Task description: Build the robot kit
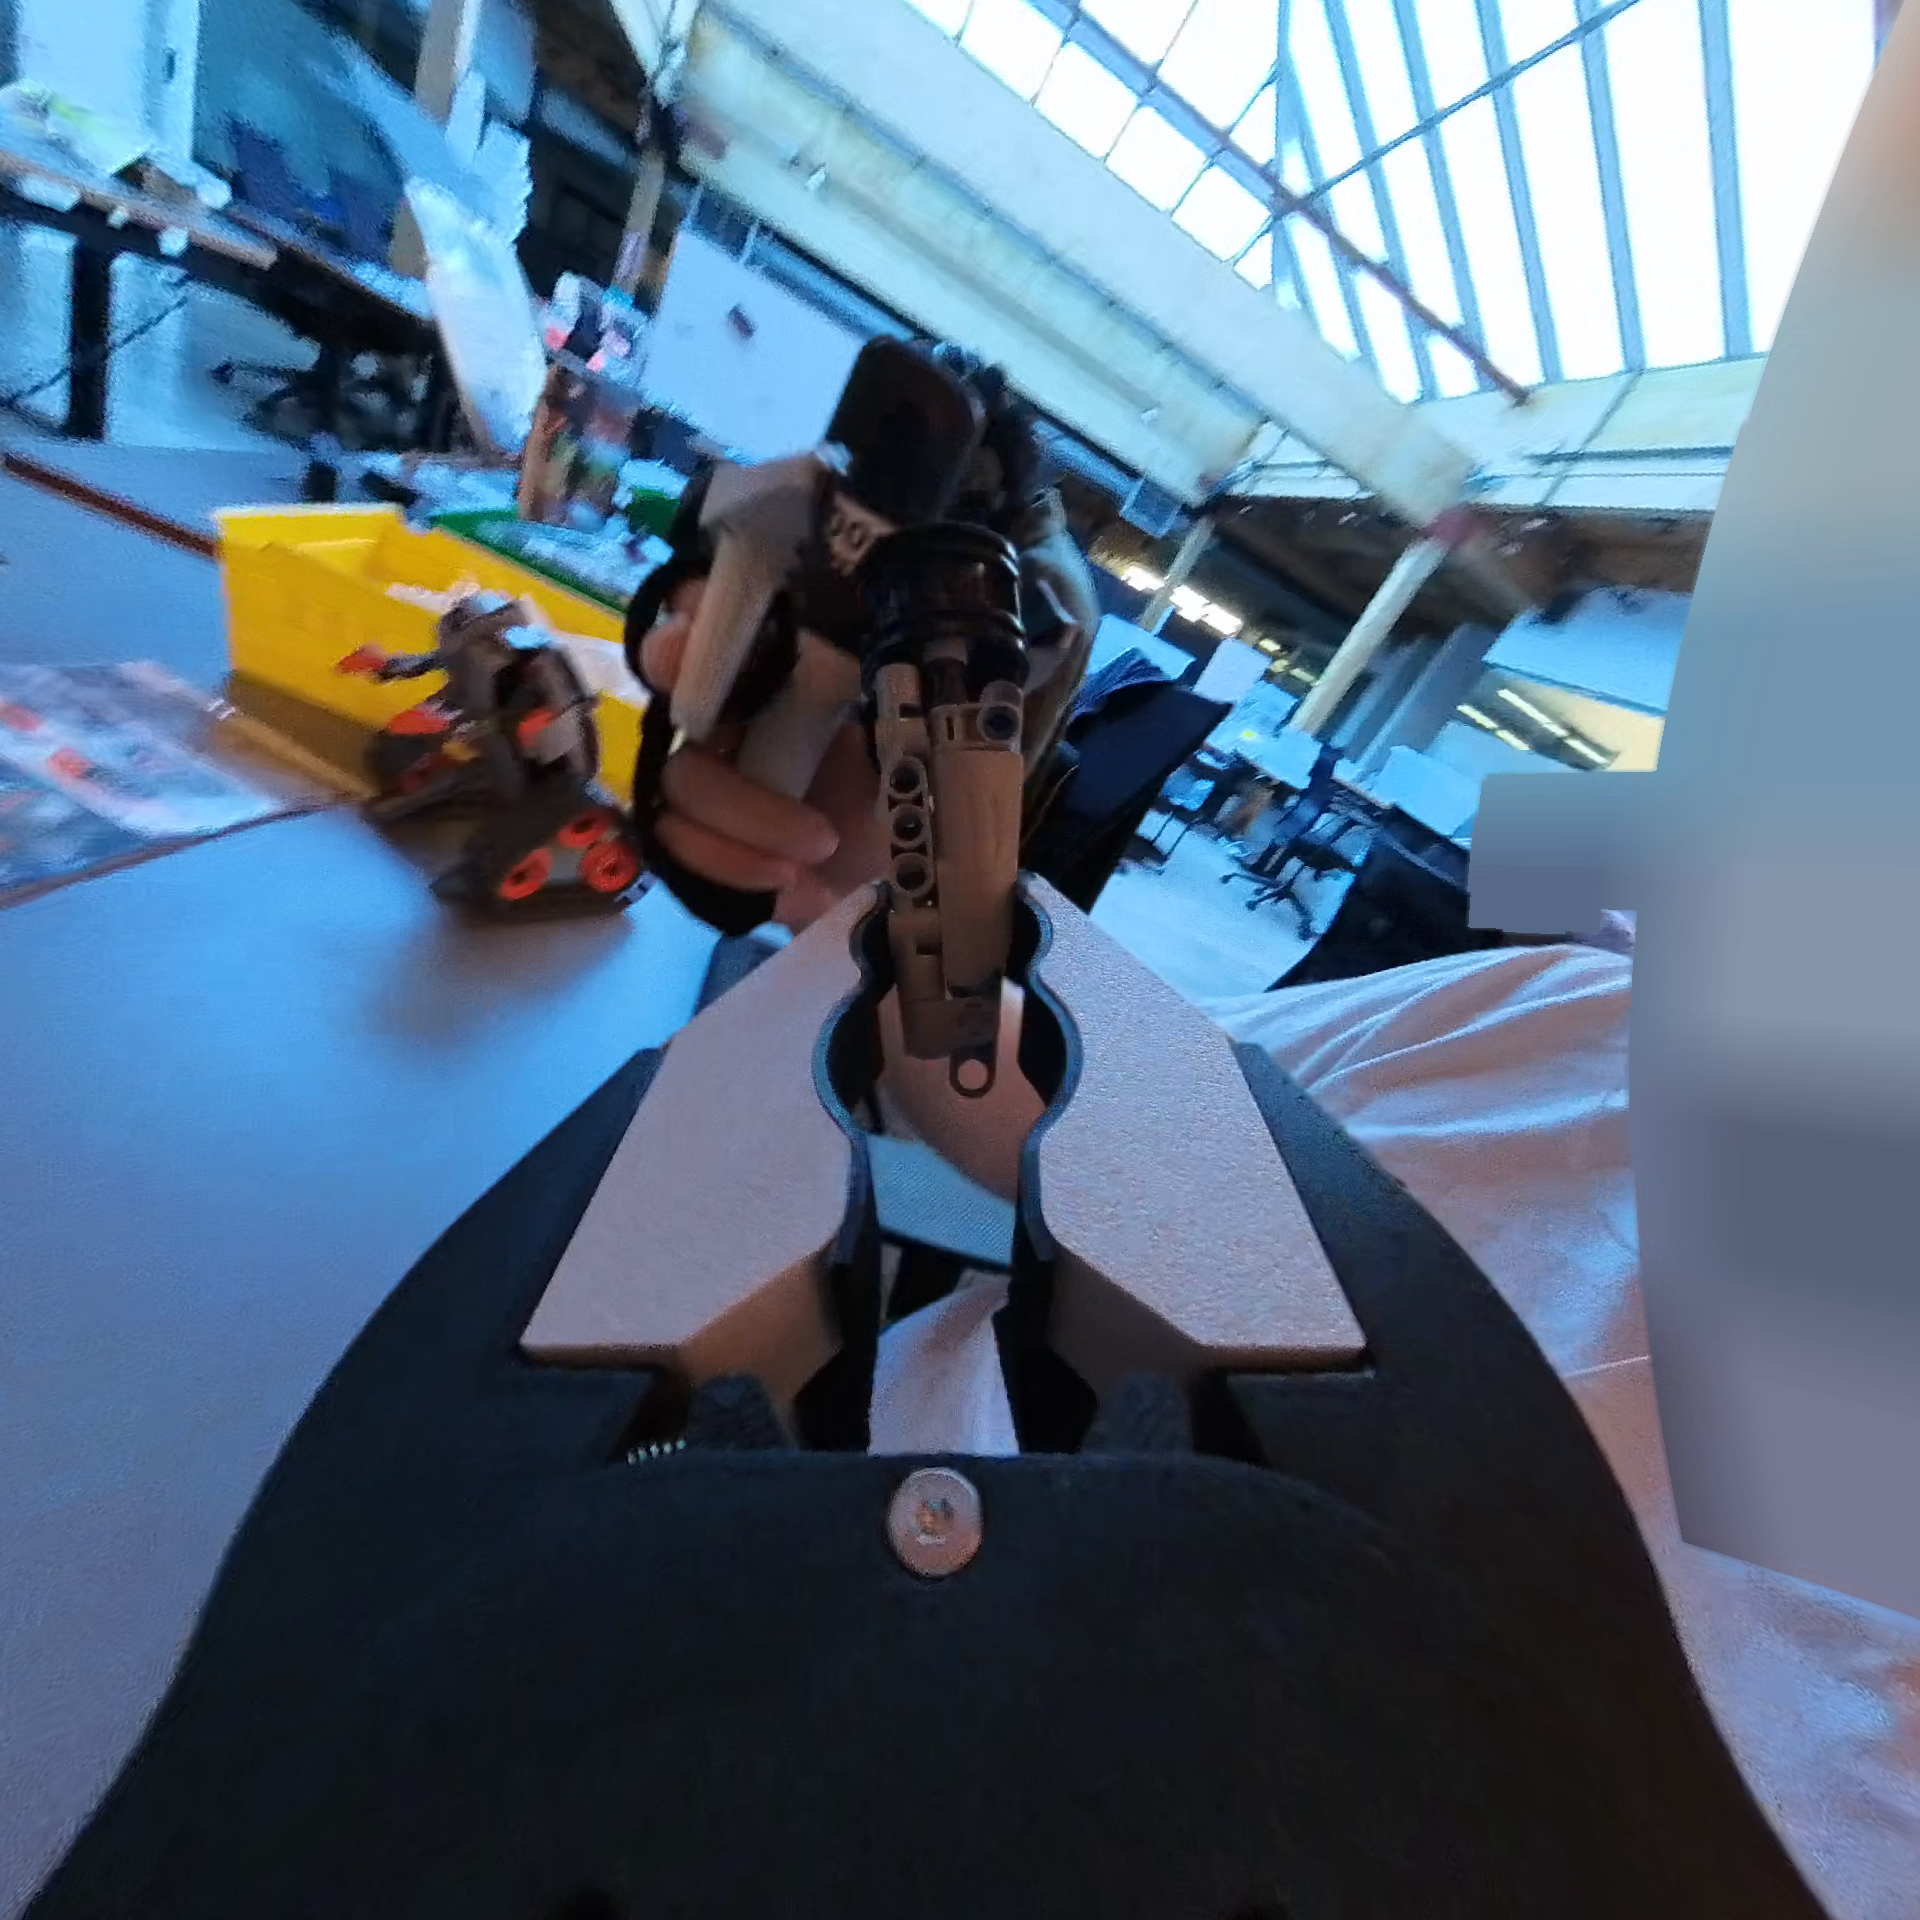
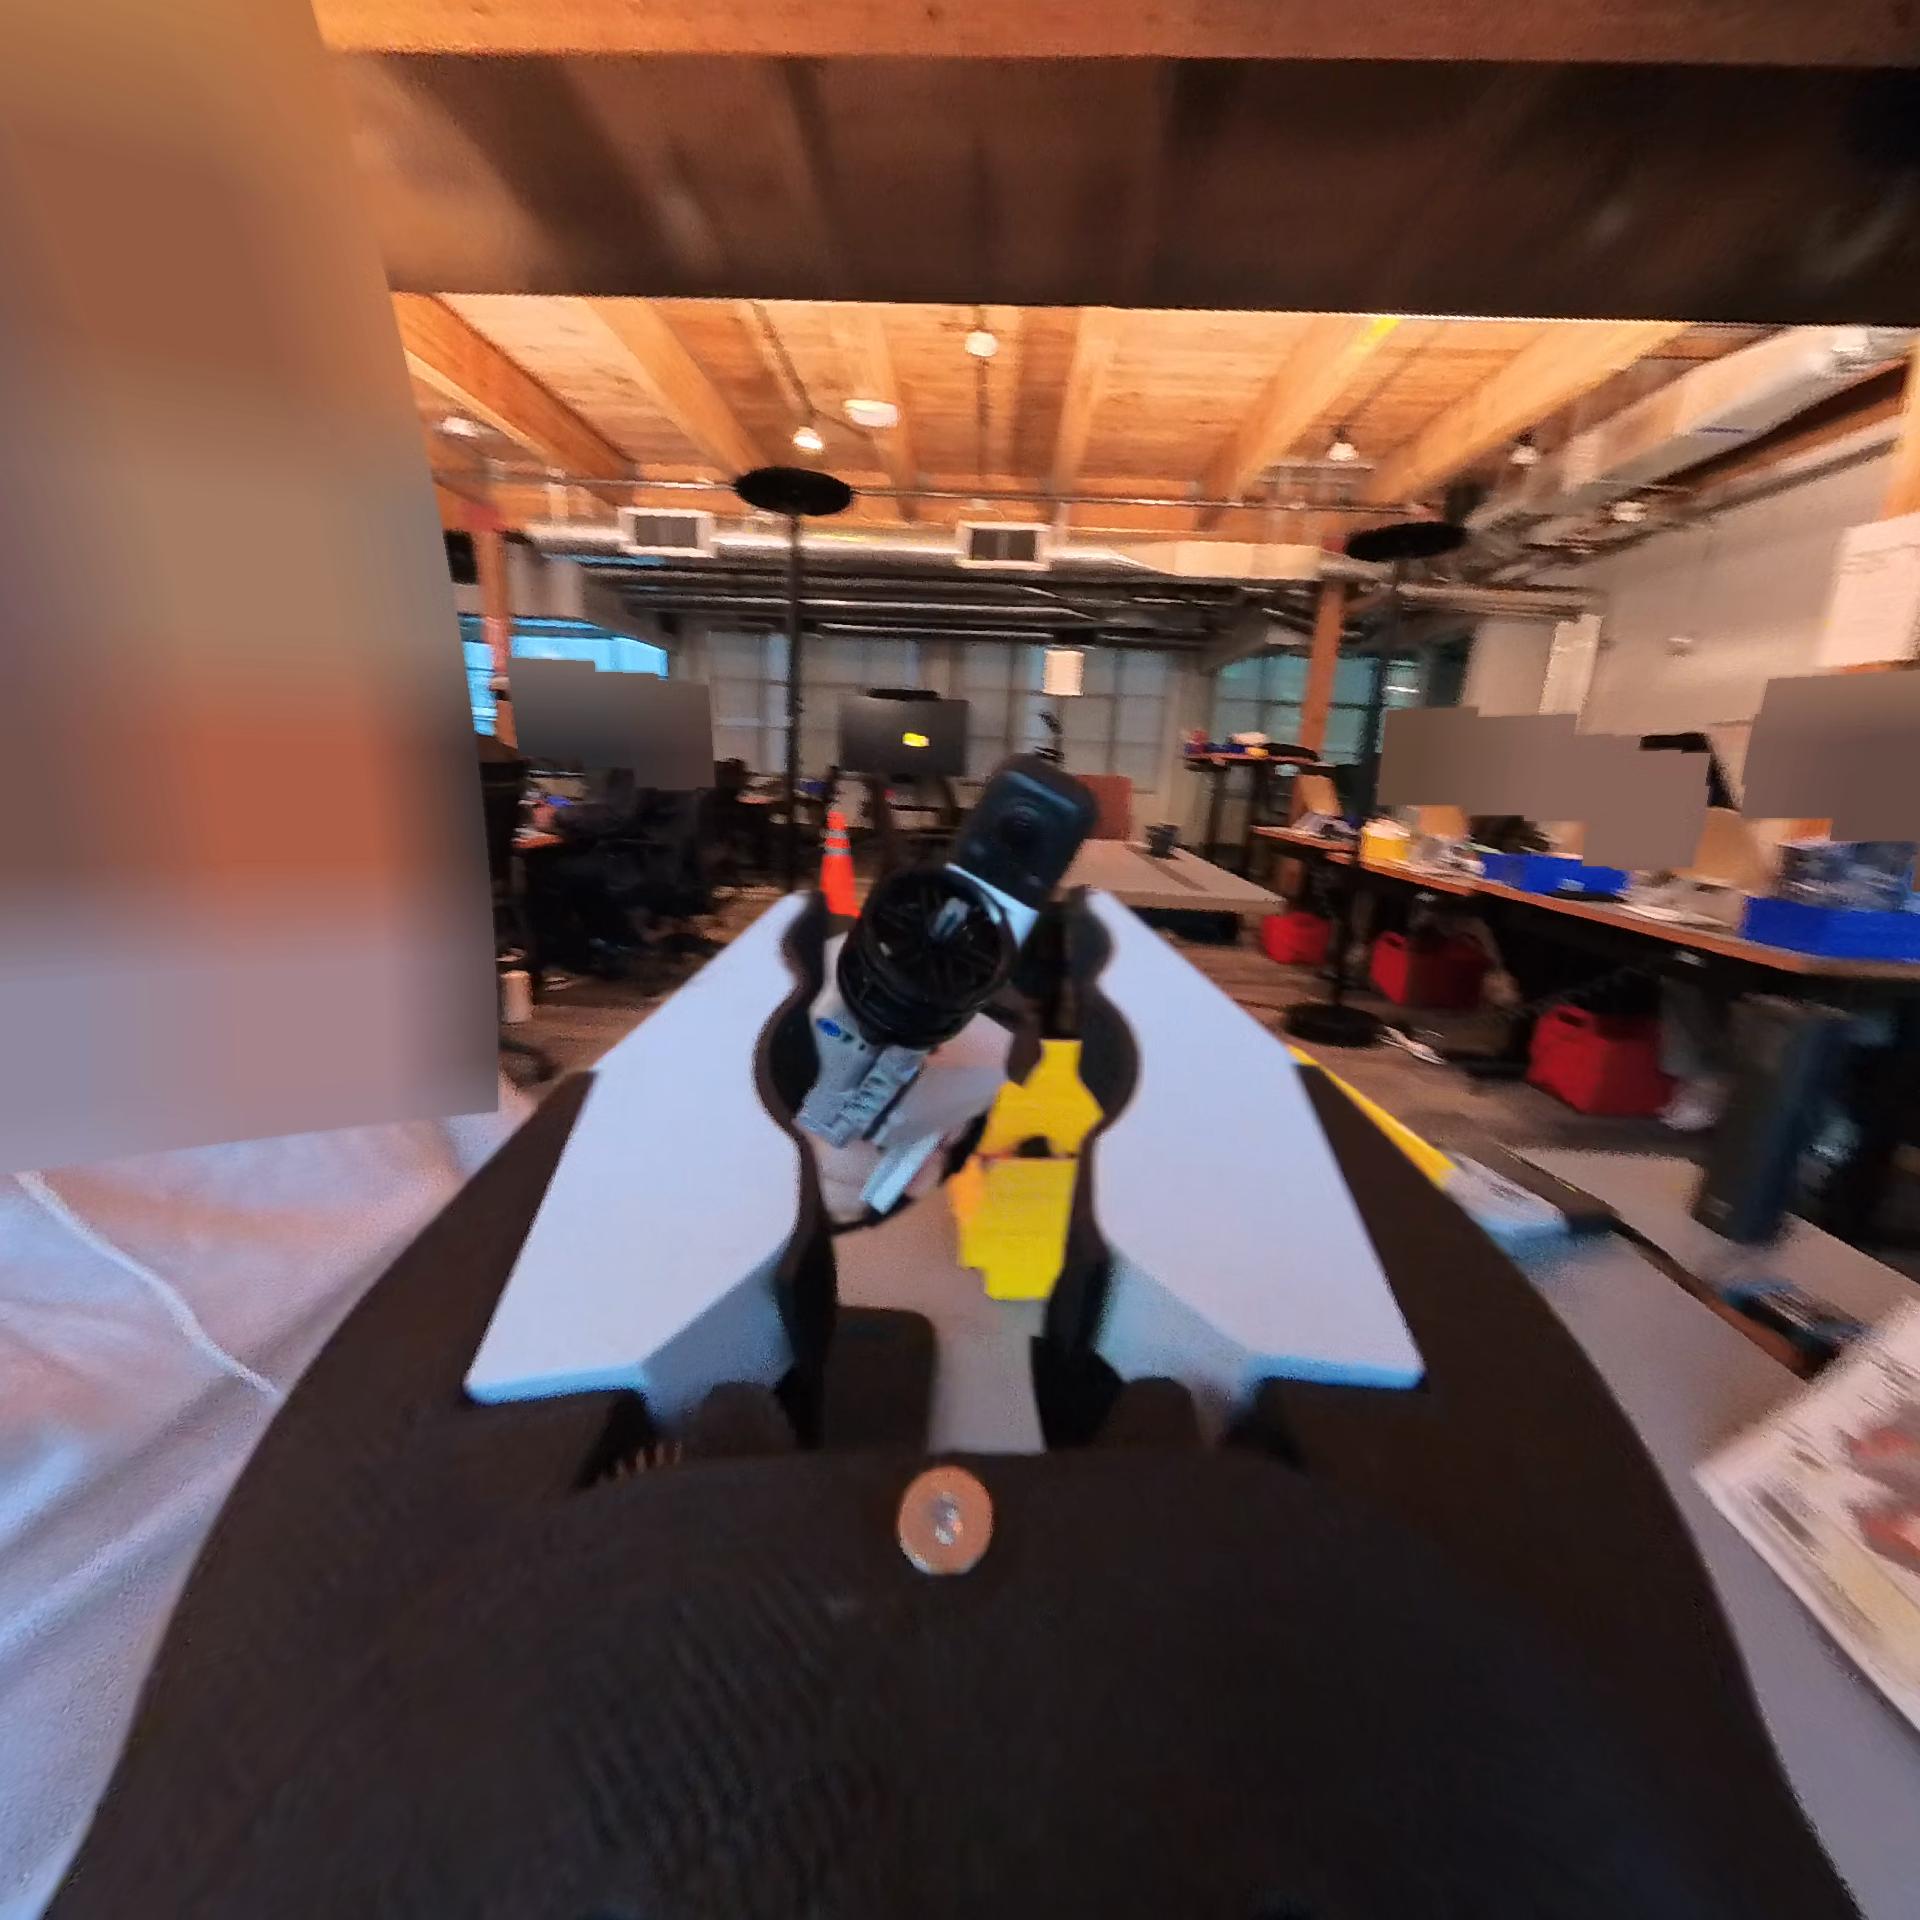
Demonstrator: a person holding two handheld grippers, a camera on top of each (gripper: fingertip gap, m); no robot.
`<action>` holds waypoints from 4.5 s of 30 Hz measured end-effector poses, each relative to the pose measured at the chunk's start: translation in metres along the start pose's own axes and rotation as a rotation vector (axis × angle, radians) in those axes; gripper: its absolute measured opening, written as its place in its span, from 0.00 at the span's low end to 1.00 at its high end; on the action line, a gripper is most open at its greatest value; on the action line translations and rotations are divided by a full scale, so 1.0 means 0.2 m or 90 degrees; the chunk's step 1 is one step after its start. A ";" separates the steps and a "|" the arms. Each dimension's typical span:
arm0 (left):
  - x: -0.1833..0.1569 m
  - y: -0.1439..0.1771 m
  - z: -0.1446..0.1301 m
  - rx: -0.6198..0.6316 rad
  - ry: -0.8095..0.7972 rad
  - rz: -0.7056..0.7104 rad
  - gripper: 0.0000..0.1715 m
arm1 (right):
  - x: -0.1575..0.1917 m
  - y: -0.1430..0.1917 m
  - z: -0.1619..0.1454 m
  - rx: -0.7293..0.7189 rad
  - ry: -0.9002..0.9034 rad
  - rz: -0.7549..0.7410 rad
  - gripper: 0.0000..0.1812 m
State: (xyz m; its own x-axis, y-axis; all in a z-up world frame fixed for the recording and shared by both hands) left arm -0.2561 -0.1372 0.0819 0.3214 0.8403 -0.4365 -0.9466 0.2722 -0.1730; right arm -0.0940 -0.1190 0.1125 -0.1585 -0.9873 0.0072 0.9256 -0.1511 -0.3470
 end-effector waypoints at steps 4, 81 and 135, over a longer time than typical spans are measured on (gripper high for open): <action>0.21 0.15 -0.08 0.055 0.082 0.096 0.11 | -0.19 0.15 -0.15 0.083 0.022 -0.111 0.28; 1.26 0.41 -0.28 0.740 -0.052 0.340 0.20 | -0.54 0.55 -0.96 0.640 0.132 0.010 0.22; 0.73 0.22 -0.55 0.314 -0.120 0.501 0.40 | -0.61 0.58 -0.95 0.642 0.148 -0.037 0.17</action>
State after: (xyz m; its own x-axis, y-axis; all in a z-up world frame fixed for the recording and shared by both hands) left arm -0.2487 -0.0541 -0.0867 -0.3828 0.9171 -0.1110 -0.8078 -0.2741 0.5219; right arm -0.0329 -0.0078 -0.1065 -0.1760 -0.9596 -0.2194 0.7548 -0.2746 0.5958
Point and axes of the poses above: each gripper's, where its closed fingertips meet, y back along the fingers, z out of its top, x = y × z across the jaws, the point moved 8 cm from there along y, back along the fingers, and after that the axes turned 8 degrees about -z, right-handed, at the moved point
